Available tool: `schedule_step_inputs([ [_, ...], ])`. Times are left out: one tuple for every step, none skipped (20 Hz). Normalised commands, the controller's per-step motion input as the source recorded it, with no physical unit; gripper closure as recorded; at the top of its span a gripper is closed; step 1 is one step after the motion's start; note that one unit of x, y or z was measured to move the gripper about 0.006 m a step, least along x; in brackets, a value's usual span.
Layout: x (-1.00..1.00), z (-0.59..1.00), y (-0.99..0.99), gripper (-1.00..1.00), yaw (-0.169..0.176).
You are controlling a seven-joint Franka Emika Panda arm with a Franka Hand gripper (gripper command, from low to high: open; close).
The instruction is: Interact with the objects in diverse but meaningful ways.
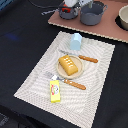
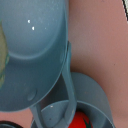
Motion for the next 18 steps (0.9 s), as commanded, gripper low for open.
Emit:
schedule_step_inputs([
  [0.15, -0.32, 0.19, -1.0, 0.0],
  [0.13, -0.32, 0.17, -1.0, 0.0],
  [0.12, -0.32, 0.17, -1.0, 0.0],
  [0.12, -0.33, 0.17, -1.0, 0.0],
  [0.12, -0.33, 0.18, -1.0, 0.0],
  [0.13, -0.33, 0.17, -1.0, 0.0],
  [0.11, -0.33, 0.16, -1.0, 0.0],
  [0.12, -0.32, 0.16, -1.0, 0.0],
  [0.11, -0.33, 0.17, -1.0, 0.0],
  [0.12, -0.33, 0.16, -1.0, 0.0],
  [0.11, -0.32, 0.16, -1.0, 0.0],
  [0.11, -0.31, 0.16, 1.0, 0.0],
  [0.11, -0.3, 0.17, 1.0, 0.0],
  [0.11, -0.29, 0.16, 1.0, 0.0],
  [0.09, -0.28, 0.17, 1.0, 0.0],
  [0.11, -0.28, 0.17, 1.0, 0.0],
  [0.11, -0.27, 0.19, 1.0, 0.0],
  [0.11, -0.26, 0.18, 1.0, 0.0],
])
